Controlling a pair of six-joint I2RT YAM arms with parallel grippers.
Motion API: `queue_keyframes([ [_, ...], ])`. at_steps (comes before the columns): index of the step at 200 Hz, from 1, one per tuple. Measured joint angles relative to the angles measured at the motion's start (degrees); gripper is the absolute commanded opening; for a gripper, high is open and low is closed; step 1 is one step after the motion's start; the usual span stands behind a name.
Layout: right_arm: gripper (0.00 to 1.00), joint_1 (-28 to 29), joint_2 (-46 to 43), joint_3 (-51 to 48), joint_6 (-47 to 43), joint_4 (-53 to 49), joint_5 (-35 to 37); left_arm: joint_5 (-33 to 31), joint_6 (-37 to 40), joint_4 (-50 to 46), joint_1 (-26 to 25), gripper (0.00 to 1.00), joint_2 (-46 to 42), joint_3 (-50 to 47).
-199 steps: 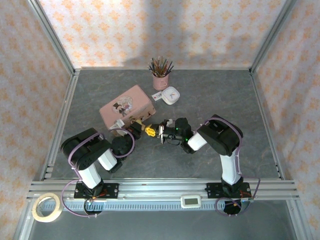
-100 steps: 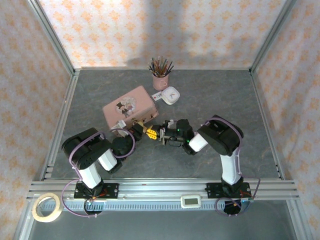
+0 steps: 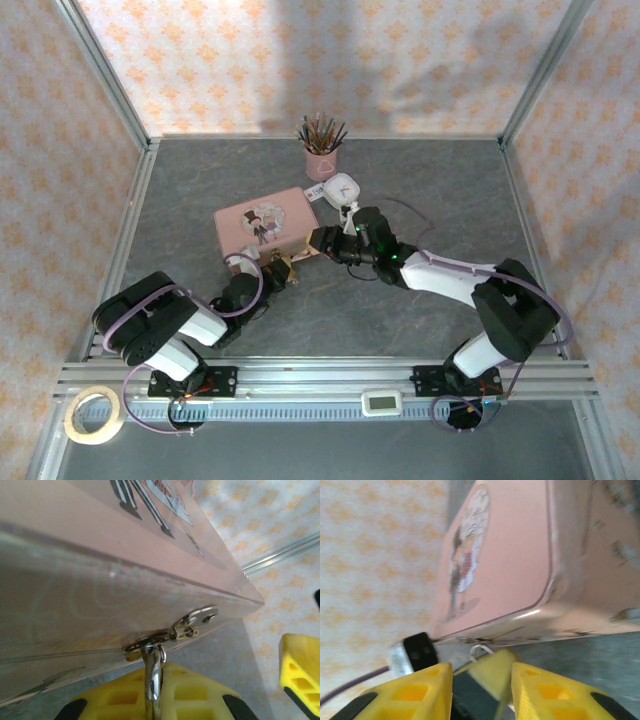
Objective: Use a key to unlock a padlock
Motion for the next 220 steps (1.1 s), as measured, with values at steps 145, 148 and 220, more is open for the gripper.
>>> queue_keyframes([
  [145,0.48,6.19,-1.4,3.13,-26.03,-18.86,15.3,-1.92,1.62,-20.76,0.55,0.77,-10.36,2.1],
  [148,0.49,6.51,-1.49,3.32,-26.51,-19.06,15.74,-2.05,1.25,-21.11,0.74,0.78,-11.32,2.08],
  [220,0.52,17.94,5.03,14.36,-34.53,-23.63,21.03,-6.97,-0.35,-37.92,8.87,0.79,-40.59,1.05],
])
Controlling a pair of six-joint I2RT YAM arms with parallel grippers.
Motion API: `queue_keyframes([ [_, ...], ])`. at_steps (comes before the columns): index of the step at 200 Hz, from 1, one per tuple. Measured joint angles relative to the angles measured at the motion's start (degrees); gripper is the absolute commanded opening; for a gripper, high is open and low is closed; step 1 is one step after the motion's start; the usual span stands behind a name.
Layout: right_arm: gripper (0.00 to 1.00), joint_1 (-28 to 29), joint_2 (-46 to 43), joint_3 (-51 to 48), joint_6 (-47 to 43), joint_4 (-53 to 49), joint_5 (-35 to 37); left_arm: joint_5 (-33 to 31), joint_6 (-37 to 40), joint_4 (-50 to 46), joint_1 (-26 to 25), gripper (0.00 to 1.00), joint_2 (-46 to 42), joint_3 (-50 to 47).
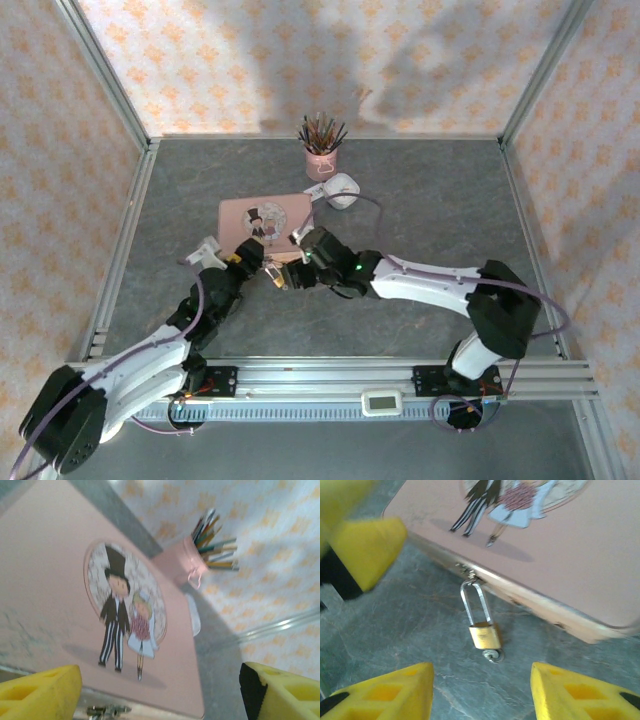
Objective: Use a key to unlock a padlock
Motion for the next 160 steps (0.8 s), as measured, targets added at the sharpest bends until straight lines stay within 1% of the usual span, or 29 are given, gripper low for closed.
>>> queue_keyframes([
  [13,0.52,0.79,2.49,1.51,-0.2,-0.96,0.07,0.11,-0.26,-1.44,1.27,0.76,-1.88,-0.31],
  [35,0.52,0.79,4.9,2.03,0.09,-1.92,0.44,1.53,-0.59,-3.3,1.6,0.68,-2.23,-1.16],
  [58,0.53,0.74,5.03,2.01,0.83,-2.27,1.57,4.76,-1.9,-4.46,1.44,0.65,-1.66,-2.6],
  [69,0.53,0.55,4.98,1.86,1.44,-1.97,1.75,5.49,-2.91,-4.52,0.28,0.64,-1.36,-3.41],
  [97,0.52,-1.51,3.74,-0.5,3.41,-0.04,1.25,5.16,-5.53,-4.79,-6.34,0.64,-0.44,-5.11],
  [110,0.52,-2.97,2.71,-2.34,4.57,1.29,0.66,4.98,-6.56,-3.85,-7.89,0.64,1.7,-5.79],
  [125,0.52,-4.66,1.27,-4.68,5.66,2.62,-0.07,4.57,-7.13,-2.69,-8.37,0.64,5.46,-5.92],
  [160,0.51,-6.78,-2.49,-8.81,7.21,5.11,-1.05,3.58,-6.93,2.89,-8.98,0.62,18.01,-4.22],
])
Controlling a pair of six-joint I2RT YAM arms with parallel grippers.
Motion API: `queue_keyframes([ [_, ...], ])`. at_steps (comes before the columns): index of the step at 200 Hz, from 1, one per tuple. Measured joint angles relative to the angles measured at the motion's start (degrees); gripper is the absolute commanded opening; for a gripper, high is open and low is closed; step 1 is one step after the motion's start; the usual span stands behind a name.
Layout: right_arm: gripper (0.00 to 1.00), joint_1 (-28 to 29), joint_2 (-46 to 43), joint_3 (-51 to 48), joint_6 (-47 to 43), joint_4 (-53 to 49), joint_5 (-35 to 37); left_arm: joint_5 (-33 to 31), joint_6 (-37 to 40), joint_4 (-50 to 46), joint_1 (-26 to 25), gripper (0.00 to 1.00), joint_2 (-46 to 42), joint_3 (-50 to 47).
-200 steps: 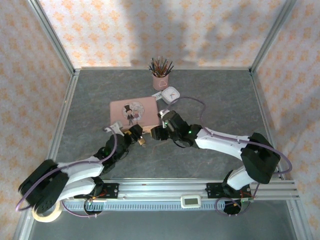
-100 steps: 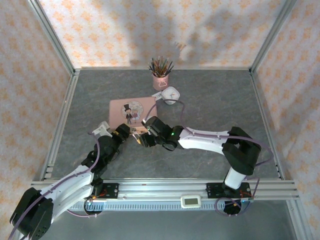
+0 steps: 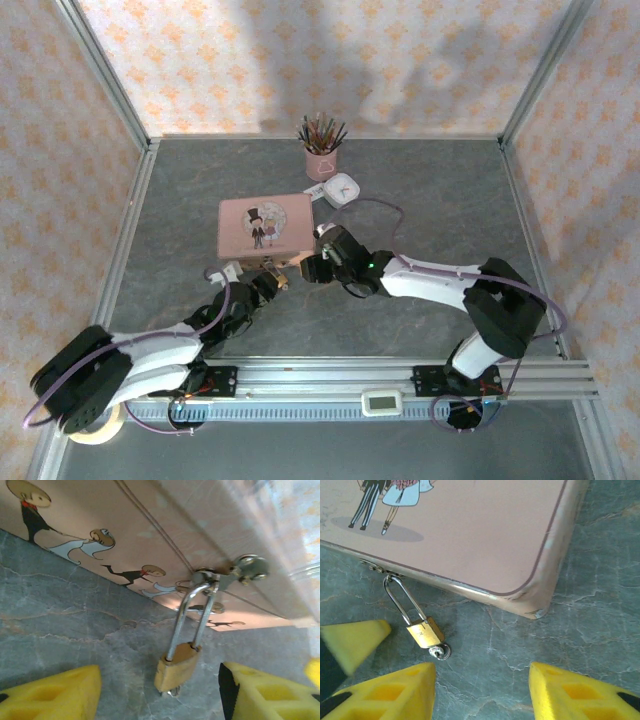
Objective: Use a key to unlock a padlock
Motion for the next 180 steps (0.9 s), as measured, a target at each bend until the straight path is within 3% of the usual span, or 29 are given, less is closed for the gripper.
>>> queue_keyframes([
  [51,0.5,-0.09,-3.54,-2.78,0.83,2.19,-0.24,-0.66,1.09,9.99,0.0,0.57,13.55,4.63],
  [74,0.49,-0.11,-3.76,-3.3,0.9,2.34,-0.22,-1.16,1.51,12.92,0.0,0.5,17.84,6.23],
  [120,0.49,-0.24,-4.02,-3.34,0.9,2.51,-0.2,-0.26,1.51,19.17,0.0,0.27,24.94,8.0],
  [180,0.46,-1.33,-3.85,-9.09,6.99,9.22,-2.47,1.7,0.87,23.21,0.0,0.0,26.47,7.87],
])
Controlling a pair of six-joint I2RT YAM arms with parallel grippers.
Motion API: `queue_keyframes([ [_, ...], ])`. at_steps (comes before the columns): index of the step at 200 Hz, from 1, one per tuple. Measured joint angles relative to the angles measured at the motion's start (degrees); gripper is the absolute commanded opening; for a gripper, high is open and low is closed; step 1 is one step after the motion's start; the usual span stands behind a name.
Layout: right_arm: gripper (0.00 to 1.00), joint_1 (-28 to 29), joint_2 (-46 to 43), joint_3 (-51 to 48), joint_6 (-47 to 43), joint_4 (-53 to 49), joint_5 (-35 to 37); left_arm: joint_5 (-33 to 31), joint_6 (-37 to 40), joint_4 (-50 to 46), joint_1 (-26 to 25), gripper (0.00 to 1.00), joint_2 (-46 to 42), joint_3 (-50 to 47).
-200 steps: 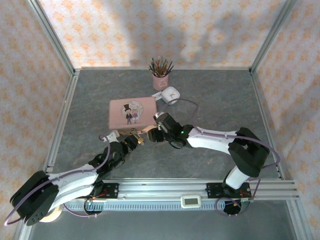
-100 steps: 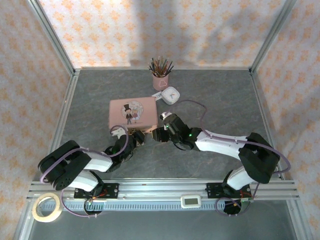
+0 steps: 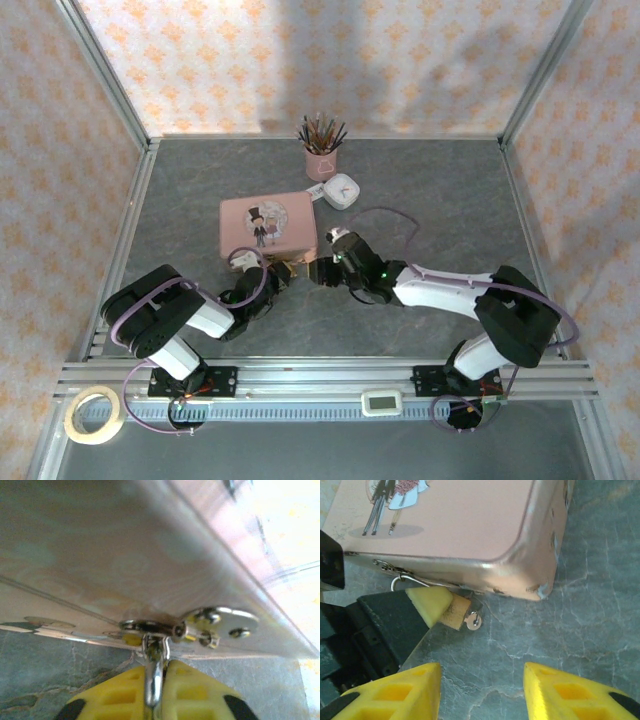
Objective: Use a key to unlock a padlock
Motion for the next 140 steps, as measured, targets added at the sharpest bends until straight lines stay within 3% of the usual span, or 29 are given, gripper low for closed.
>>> queue_keyframes([
  [83,0.42,-5.46,8.63,-13.25,19.89,30.12,-17.55,6.05,-1.95,1.92,0.0,0.0,-1.97,-0.42],
  [140,0.36,-5.6,15.19,-15.47,30.95,49.64,-21.68,7.8,-3.65,4.76,0.0,0.0,-2.14,-0.74],
])
